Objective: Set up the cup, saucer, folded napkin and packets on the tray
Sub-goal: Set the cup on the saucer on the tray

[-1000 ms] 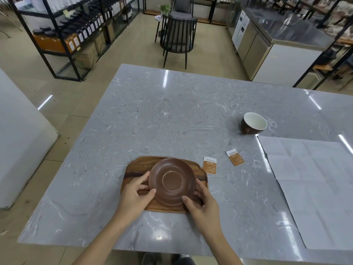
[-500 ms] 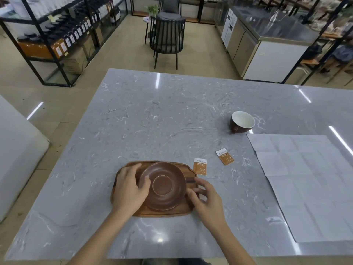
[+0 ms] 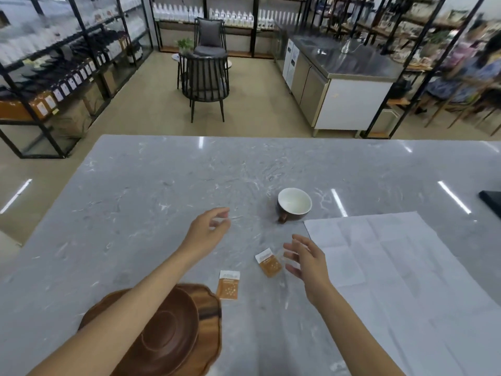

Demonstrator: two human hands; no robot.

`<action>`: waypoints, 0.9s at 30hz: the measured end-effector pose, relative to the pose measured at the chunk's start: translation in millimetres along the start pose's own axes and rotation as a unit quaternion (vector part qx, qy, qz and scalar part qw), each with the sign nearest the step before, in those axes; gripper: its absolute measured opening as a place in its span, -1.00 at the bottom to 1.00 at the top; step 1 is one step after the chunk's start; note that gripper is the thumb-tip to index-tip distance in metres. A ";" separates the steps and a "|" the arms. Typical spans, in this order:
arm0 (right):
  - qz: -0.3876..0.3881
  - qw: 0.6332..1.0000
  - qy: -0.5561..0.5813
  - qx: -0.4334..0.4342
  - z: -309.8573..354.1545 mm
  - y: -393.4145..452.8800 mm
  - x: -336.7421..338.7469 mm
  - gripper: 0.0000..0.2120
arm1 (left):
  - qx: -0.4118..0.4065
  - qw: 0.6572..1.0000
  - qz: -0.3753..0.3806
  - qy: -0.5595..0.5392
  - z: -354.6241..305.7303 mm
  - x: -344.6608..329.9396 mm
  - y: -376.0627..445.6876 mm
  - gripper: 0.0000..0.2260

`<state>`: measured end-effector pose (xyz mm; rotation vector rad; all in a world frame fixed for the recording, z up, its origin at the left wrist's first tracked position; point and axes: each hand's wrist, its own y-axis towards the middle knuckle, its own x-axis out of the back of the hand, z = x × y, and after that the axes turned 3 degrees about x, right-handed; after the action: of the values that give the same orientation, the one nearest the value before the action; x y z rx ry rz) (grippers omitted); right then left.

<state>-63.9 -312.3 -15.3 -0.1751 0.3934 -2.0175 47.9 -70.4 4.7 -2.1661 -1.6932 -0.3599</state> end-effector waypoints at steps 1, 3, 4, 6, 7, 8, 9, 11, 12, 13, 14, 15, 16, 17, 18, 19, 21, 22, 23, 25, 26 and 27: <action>0.000 0.999 0.021 -0.024 4.0 5.5 -4.7 -0.81 | 0.001 1.000 0.012 -0.023 -5.0 -1.2 9.2 -0.73; -0.003 0.996 0.063 -0.066 11.0 36.7 4.3 -0.79 | 0.010 0.998 0.028 -0.053 -23.7 -28.4 44.9 -0.73; 0.003 0.994 0.076 -0.084 16.0 64.3 17.3 -0.78 | 0.019 0.997 0.038 -0.066 -37.0 -53.6 73.8 -0.72; 0.009 0.985 0.107 -0.132 18.2 71.6 8.5 -0.77 | 0.035 0.994 0.059 -0.086 -42.5 -59.0 85.4 -0.69; 0.014 0.981 0.123 -0.149 18.1 74.0 6.0 -0.79 | 0.039 0.993 0.073 -0.086 -44.1 -64.3 89.7 -0.68; 0.027 0.975 0.142 -0.167 17.1 78.2 5.8 -0.82 | 0.040 0.993 0.081 -0.079 -44.3 -72.4 96.7 -0.67; 0.048 0.968 0.162 -0.186 17.1 84.1 6.2 -0.85 | 0.044 0.992 0.087 -0.075 -45.8 -80.9 103.9 -0.66; 0.075 0.957 0.187 -0.209 18.4 96.8 5.0 -0.83 | 0.051 0.991 0.103 -0.069 -50.7 -92.6 116.5 -0.62; 0.090 0.951 0.200 -0.217 19.0 102.0 4.3 -0.81 | 0.054 0.990 0.115 -0.066 -52.8 -97.5 122.7 -0.61; 0.105 0.944 0.215 -0.226 18.9 107.3 3.7 -0.79 | 0.056 0.988 0.128 -0.067 -54.4 -102.2 128.4 -0.59; 0.118 0.937 0.230 -0.234 18.5 111.2 2.6 -0.76 | 0.061 0.985 0.141 -0.071 -55.9 -106.1 132.4 -0.58; 0.128 0.930 0.243 -0.244 18.7 113.1 0.8 -0.74 | 0.066 0.983 0.152 -0.077 -56.4 -109.6 135.8 -0.58; 0.136 0.924 0.255 -0.250 19.2 115.1 -0.9 -0.73 | 0.070 0.981 0.162 -0.082 -56.6 -112.5 138.5 -0.59; 0.144 0.919 0.266 -0.254 20.0 117.3 -2.5 -0.70 | 0.072 0.978 0.173 -0.091 -55.8 -115.6 141.1 -0.60; 0.149 0.913 0.279 -0.257 19.9 119.7 -3.9 -0.67 | 0.075 0.974 0.188 -0.103 -55.0 -118.3 143.0 -0.61; 0.152 0.908 0.292 -0.260 20.1 121.2 -5.4 -0.64 | 0.076 0.970 0.202 -0.112 -54.2 -121.0 144.3 -0.62; 0.153 0.902 0.309 -0.261 20.0 123.9 -7.0 -0.63 | 0.072 0.968 0.212 -0.112 -50.5 -126.6 147.1 -0.63; 0.153 0.901 0.310 -0.260 20.1 125.4 -7.1 -0.63 | 0.072 0.968 0.211 -0.113 -48.9 -129.3 148.2 -0.64; 0.154 0.902 0.307 -0.260 20.3 126.4 -6.8 -0.65 | 0.077 0.967 0.211 -0.122 -47.9 -131.7 149.3 -0.65; 0.157 0.908 0.292 -0.257 20.9 128.0 -5.2 -0.68 | 0.097 0.960 0.214 -0.155 -47.0 -134.4 150.9 -0.65; 0.156 0.911 0.284 -0.253 21.1 128.6 -4.1 -0.69 | 0.103 0.956 0.217 -0.170 -45.8 -134.6 151.0 -0.65; 0.155 0.915 0.278 -0.249 21.4 128.9 -2.7 -0.71 | 0.106 0.953 0.219 -0.182 -43.9 -134.8 150.7 -0.65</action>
<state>51.7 -368.2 -40.2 0.1520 1.2199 -1.5886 161.6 -239.4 -31.2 -2.4569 -1.2778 0.3457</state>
